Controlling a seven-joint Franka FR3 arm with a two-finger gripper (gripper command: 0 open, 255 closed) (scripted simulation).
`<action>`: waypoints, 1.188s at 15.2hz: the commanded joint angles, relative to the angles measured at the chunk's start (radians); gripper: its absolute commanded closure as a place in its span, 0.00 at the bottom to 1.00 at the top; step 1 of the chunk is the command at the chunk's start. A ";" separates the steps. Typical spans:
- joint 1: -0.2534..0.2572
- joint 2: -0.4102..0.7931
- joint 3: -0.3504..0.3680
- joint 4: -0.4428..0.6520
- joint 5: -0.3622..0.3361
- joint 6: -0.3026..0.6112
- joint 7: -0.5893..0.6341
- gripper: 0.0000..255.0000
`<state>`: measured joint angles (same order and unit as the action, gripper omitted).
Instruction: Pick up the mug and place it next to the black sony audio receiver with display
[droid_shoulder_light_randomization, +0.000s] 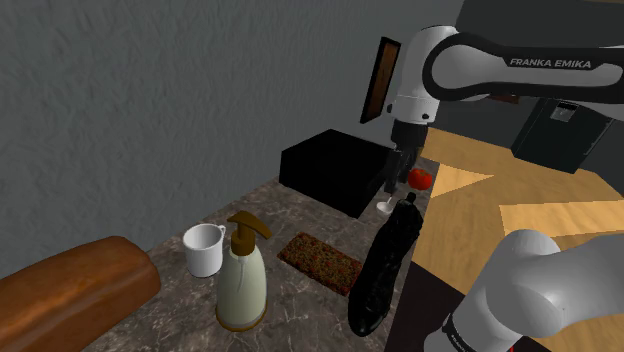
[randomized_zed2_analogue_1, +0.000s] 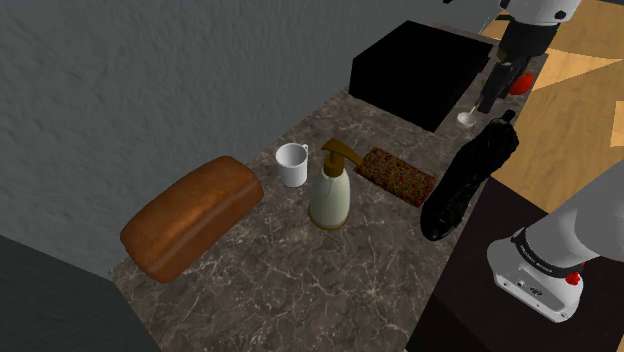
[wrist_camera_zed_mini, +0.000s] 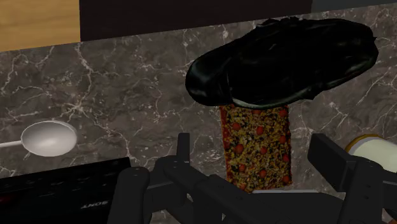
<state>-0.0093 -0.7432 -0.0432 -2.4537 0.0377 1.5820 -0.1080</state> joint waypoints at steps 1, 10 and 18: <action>0.000 0.000 0.000 0.000 0.000 0.000 0.000 0.00; 0.073 0.207 0.169 0.059 0.083 0.187 0.170 0.00; 0.112 0.450 0.304 0.196 0.076 0.323 0.329 0.00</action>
<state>0.0988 -0.3169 0.2460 -2.2724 0.1179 1.8927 0.2013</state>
